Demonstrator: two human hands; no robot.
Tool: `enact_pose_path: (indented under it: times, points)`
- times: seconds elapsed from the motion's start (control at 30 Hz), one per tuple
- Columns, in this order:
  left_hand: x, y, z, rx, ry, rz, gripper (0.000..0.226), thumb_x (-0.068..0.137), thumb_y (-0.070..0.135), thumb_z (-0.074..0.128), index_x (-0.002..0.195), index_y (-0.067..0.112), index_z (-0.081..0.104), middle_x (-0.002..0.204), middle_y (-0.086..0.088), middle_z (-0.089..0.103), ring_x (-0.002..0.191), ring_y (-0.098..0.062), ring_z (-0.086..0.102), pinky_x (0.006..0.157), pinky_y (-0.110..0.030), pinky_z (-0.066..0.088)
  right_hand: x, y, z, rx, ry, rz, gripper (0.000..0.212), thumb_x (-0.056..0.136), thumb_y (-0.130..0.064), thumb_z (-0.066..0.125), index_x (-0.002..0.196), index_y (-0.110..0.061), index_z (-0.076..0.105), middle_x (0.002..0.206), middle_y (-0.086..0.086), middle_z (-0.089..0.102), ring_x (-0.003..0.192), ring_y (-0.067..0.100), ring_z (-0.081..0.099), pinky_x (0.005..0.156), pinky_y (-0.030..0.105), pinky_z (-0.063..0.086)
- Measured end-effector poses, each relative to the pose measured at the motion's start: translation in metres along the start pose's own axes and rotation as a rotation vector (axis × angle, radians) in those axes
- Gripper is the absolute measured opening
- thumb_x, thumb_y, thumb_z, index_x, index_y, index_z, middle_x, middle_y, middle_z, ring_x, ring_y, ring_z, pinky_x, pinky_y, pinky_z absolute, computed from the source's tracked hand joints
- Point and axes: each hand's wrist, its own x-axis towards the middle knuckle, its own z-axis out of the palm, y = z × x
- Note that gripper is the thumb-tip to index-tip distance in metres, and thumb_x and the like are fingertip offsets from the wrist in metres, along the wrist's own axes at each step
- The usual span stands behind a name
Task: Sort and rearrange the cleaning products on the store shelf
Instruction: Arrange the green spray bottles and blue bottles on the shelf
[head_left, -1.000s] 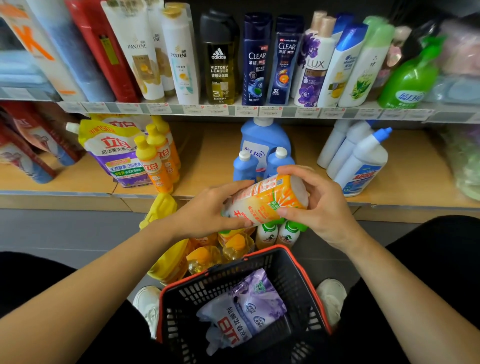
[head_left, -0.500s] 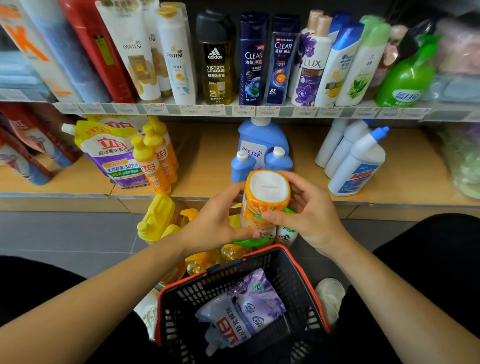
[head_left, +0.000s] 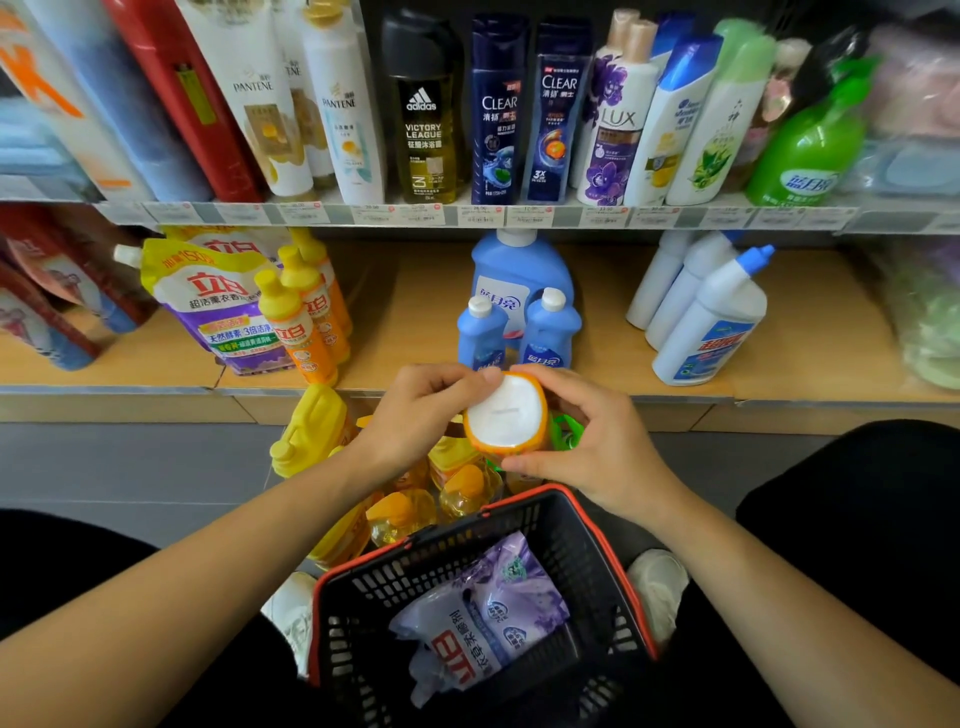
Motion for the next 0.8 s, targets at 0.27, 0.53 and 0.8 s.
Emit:
enact_pose_path:
  times: [0.27,0.53,0.8]
  points:
    - [-0.005,-0.004,-0.001,0.179,0.001,-0.034,0.051,0.067,0.053,0.080,0.096,0.010,0.076,0.088,-0.013,0.075,0.075,-0.015,0.065,0.069,-0.040,0.051,0.000,0.003,0.007,-0.073,-0.005,0.015,0.078,0.062,-0.033,0.093,0.133,-0.032,0.060,0.125,-0.017,0.064,0.122,0.009,0.059,0.101,0.026,0.049]
    - [-0.006,-0.007,-0.003,0.085,-0.115,-0.012,0.041,0.087,0.033,0.070,0.124,0.015,0.069,0.109,-0.005,0.076,0.099,-0.017,0.070,0.086,-0.038,0.057,0.003,0.004,0.004,-0.059,0.026,0.067,0.079,0.065,-0.038,0.091,0.135,-0.039,0.055,0.129,-0.017,0.063,0.121,0.007,0.060,0.099,0.033,0.053]
    - [-0.003,-0.019,-0.007,0.093,-0.258,-0.004,0.062,0.085,0.039,0.075,0.142,0.029,0.054,0.132,0.007,0.067,0.121,-0.015,0.063,0.097,-0.031,0.053,0.012,-0.001,-0.006,0.262,0.239,0.145,0.058,0.064,-0.041,0.089,0.116,-0.044,0.066,0.123,-0.006,0.070,0.116,0.016,0.065,0.092,0.034,0.053]
